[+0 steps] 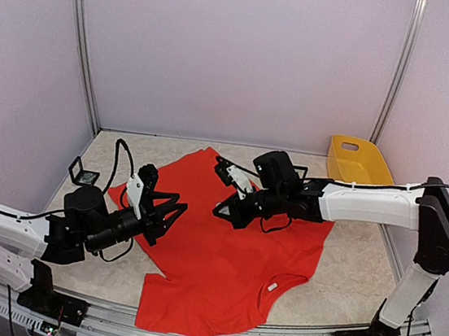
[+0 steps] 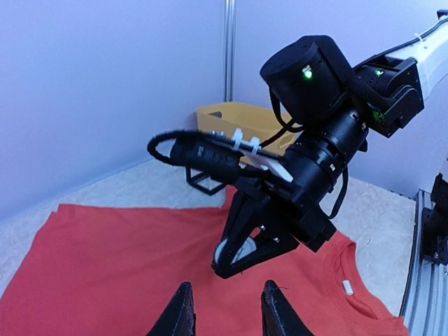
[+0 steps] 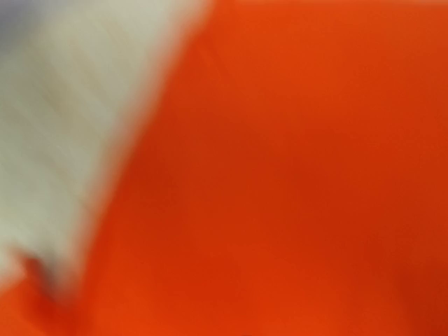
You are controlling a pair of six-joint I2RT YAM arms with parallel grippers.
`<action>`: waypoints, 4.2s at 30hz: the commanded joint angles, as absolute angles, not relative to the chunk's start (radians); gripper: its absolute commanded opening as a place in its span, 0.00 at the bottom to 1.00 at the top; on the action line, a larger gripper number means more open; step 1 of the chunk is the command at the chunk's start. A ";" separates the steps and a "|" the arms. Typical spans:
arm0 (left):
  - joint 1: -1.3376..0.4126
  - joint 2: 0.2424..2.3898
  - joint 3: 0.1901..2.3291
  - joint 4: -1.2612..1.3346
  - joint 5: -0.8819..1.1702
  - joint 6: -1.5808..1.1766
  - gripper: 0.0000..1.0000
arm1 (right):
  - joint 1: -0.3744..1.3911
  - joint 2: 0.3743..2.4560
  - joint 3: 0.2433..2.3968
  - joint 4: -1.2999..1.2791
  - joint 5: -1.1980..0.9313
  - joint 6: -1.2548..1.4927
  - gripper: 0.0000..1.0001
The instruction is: Pin the brooch onto the clothing
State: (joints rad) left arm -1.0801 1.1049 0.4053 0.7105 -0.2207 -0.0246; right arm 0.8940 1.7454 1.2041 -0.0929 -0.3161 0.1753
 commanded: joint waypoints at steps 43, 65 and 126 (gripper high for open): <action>-1.046 1.158 0.402 0.615 -0.279 -0.041 0.31 | 0.879 1.912 1.323 -0.562 -0.196 0.245 0.25; -1.040 1.146 0.410 0.586 -0.278 -0.028 0.31 | 0.873 1.877 1.310 -0.592 -0.177 0.237 0.00; -1.043 1.154 0.666 0.438 0.383 0.011 0.00 | 0.985 1.367 1.209 -0.290 -0.608 -0.162 0.71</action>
